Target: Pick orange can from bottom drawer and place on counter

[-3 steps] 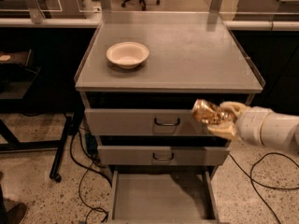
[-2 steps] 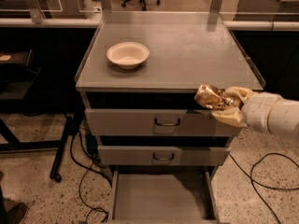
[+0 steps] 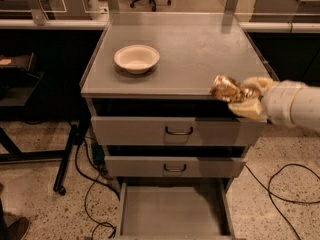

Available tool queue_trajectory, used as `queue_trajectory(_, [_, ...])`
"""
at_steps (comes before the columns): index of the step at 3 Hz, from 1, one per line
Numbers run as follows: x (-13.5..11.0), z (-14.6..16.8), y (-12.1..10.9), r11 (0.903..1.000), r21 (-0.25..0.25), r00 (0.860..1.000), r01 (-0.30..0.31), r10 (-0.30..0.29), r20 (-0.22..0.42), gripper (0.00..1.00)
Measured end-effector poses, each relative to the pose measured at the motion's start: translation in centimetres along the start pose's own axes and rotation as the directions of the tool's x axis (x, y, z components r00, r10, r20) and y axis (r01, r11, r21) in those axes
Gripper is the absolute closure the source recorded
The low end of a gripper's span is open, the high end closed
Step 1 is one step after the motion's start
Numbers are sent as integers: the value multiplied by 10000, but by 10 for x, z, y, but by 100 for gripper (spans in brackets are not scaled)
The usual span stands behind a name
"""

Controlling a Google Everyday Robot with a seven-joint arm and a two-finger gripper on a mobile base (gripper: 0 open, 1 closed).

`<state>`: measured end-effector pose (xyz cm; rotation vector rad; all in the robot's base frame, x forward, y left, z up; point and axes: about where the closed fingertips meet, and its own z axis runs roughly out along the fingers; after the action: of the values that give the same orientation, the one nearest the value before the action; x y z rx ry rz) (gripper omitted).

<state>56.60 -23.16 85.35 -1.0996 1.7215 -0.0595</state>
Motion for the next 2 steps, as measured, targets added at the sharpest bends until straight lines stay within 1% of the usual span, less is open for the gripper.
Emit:
queue_trajectory(1, [-52, 16, -59, 9985, 101, 9978, 538, -541, 389, 100])
queue_trajectory(2, [-56, 22, -63, 9987, -86, 9979, 504, -500, 405, 100])
